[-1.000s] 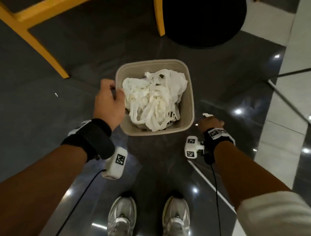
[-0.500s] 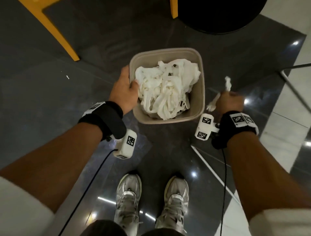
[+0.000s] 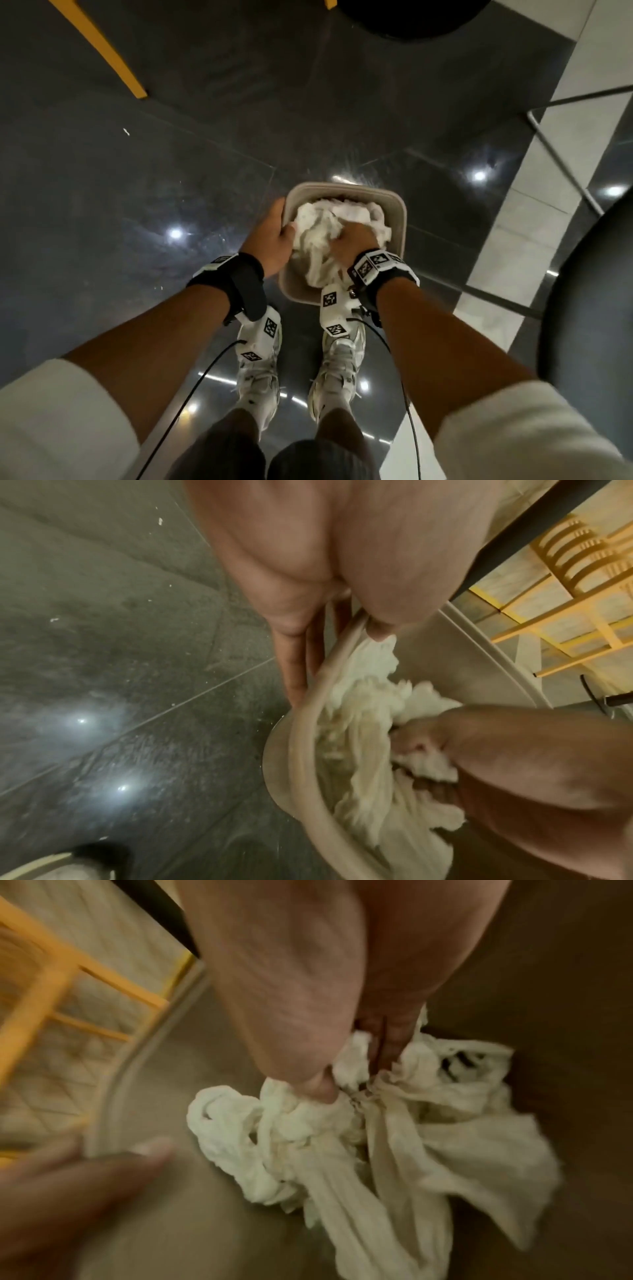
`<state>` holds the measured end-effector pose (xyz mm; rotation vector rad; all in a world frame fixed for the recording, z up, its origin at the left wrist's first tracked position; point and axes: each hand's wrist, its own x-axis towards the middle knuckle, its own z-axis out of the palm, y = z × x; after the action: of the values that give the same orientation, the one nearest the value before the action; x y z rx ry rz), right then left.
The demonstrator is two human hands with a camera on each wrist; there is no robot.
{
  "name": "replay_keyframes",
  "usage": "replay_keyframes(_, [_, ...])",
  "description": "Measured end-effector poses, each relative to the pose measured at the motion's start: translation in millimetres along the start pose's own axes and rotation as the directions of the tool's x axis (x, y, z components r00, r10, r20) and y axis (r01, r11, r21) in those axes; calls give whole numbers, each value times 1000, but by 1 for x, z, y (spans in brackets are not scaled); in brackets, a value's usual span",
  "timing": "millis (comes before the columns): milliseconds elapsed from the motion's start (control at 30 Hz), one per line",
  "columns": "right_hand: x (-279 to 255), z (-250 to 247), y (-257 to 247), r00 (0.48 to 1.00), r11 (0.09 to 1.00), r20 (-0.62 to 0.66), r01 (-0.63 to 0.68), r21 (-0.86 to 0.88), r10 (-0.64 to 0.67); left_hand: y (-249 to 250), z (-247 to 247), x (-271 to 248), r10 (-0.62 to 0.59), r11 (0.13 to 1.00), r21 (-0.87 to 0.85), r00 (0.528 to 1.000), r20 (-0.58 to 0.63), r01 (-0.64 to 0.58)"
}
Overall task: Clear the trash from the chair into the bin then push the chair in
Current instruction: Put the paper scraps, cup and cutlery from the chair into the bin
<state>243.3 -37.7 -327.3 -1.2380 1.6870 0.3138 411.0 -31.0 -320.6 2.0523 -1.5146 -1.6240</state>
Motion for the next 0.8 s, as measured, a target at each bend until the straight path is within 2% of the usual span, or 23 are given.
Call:
replay_keyframes(67, [-6, 8, 9, 998, 998, 41, -54, 20, 53, -1, 7, -5, 17, 1000, -20, 998, 62, -16])
replay_keyframes(133, [-15, 5, 10, 997, 997, 4, -73, 2, 73, -1, 8, -9, 2, 1000, -13, 997, 80, -1])
replay_keyframes(233, [-49, -20, 5, 993, 998, -99, -67, 20, 69, 13, -3, -17, -69, 997, -32, 998, -2, 69])
replay_keyframes(300, [-83, -44, 1, 992, 998, -120, 29, 51, -23, 34, -17, -24, -108, 994, -26, 990, -87, 106])
replay_keyframes(367, [-119, -66, -4, 985, 980, -161, 94, 177, -65, 66, -29, -34, -54, 998, 32, 986, -160, 59])
replay_keyframes(433, [-152, -91, -6, 977, 936, -196, 142, 323, -80, 110, -34, -47, 44, 995, 98, 984, -175, -27])
replay_keyframes(567, [-214, -145, 27, 954, 757, -300, 176, 629, 28, 214, -5, -80, 219, 962, 181, 974, -64, -205])
replay_keyframes(667, [-248, -188, 74, 902, 656, -416, 243, 715, 118, 290, 42, -97, 397, 881, 242, 913, 92, -407])
replay_keyframes(733, [-263, -213, 115, 860, 632, -480, 276, 724, 174, 333, 79, -105, 517, 783, 289, 835, 191, -551])
replay_keyframes(800, [-277, -234, 157, 822, 624, -506, 257, 738, 259, 368, 117, -115, 569, 687, 327, 760, 315, -649])
